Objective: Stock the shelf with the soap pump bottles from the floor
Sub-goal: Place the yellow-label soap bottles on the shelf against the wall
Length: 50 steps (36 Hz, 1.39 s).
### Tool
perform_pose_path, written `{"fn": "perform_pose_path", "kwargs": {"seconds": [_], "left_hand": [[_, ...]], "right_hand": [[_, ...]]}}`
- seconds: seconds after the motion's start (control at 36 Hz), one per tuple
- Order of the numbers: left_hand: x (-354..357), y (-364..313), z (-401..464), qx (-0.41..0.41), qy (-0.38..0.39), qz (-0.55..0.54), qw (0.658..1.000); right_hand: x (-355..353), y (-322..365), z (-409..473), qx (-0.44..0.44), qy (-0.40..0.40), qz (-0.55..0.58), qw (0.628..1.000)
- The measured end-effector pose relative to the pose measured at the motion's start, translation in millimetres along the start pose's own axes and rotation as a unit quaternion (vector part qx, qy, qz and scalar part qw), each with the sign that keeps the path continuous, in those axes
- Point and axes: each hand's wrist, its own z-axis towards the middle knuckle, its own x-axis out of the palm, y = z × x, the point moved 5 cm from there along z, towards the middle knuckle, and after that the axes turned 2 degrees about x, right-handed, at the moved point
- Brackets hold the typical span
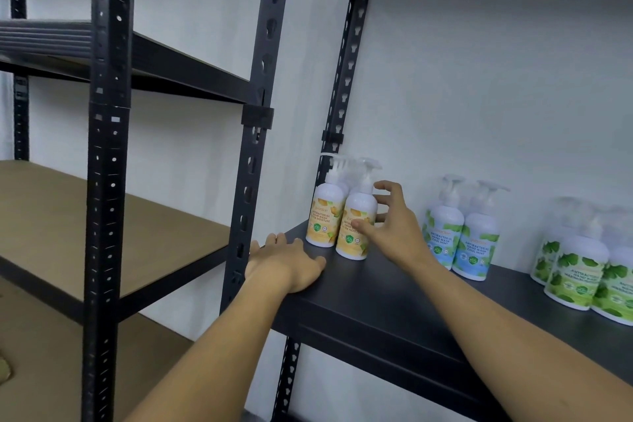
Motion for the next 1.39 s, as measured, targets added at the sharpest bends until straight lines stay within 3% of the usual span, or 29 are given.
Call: {"fn": "perform_pose_path", "kwargs": {"seconds": [1.39], "left_hand": [[0, 0, 1, 0.005, -0.014, -0.012, 1.000]], "right_hand": [[11, -8, 10, -0.007, -0.002, 0.002, 1.000]]}}
